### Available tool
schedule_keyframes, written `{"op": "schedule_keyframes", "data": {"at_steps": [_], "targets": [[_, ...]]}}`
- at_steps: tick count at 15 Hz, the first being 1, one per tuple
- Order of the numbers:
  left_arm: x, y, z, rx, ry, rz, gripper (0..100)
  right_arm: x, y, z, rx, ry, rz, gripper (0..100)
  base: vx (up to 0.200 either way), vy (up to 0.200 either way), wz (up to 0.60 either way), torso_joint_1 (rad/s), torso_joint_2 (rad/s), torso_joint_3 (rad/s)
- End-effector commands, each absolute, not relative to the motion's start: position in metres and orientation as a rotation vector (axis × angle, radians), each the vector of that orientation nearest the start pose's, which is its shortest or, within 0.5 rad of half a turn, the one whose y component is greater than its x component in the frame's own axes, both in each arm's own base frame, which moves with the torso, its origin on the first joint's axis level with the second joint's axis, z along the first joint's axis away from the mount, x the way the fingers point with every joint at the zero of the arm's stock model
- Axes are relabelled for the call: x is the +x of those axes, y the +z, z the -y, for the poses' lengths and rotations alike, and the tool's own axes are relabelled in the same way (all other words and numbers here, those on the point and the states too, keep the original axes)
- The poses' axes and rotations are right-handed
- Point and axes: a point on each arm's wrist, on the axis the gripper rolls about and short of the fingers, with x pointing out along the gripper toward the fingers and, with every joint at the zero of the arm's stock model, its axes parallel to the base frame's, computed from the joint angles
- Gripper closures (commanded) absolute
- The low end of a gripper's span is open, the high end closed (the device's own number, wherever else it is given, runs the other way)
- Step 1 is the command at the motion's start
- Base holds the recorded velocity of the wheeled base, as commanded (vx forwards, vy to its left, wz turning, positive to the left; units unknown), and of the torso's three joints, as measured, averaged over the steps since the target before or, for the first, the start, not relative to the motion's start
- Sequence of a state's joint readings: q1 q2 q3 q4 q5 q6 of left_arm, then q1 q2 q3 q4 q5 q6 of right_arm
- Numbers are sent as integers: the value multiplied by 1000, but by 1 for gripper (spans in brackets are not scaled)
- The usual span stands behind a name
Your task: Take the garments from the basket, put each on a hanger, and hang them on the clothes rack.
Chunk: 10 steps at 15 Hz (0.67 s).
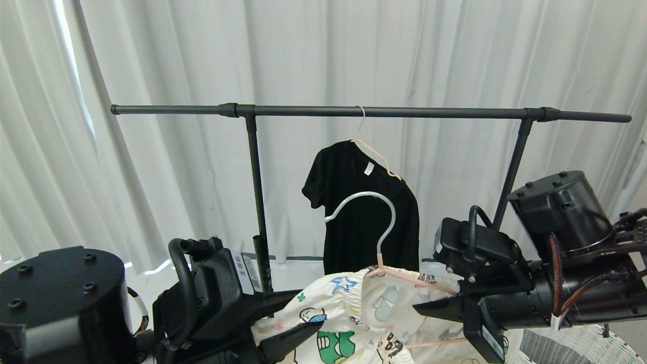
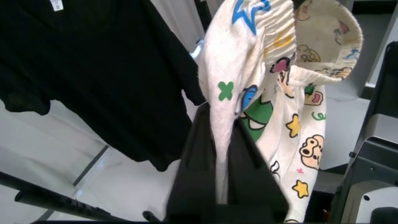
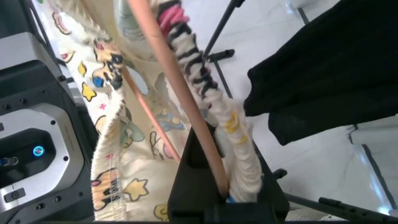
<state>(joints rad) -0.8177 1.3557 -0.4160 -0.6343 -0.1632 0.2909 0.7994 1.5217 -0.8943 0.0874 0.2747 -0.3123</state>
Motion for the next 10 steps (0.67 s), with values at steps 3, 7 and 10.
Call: {"op": "schedule_keyframes", "data": {"at_steps": [3, 7, 10], "targets": [[134, 165, 146, 370, -1001, -163, 0, 165, 201, -178, -451, 1131, -511, 100, 0, 0, 0, 0, 0, 0], [137, 172, 130, 350, -926, -136, 0, 171, 208, -158, -423, 1051, -489, 100, 0, 0, 0, 0, 0, 0], [128, 171, 110, 339, -872, -120, 0, 178, 212, -140, -399, 975, -480, 100, 0, 0, 0, 0, 0, 0]]}}
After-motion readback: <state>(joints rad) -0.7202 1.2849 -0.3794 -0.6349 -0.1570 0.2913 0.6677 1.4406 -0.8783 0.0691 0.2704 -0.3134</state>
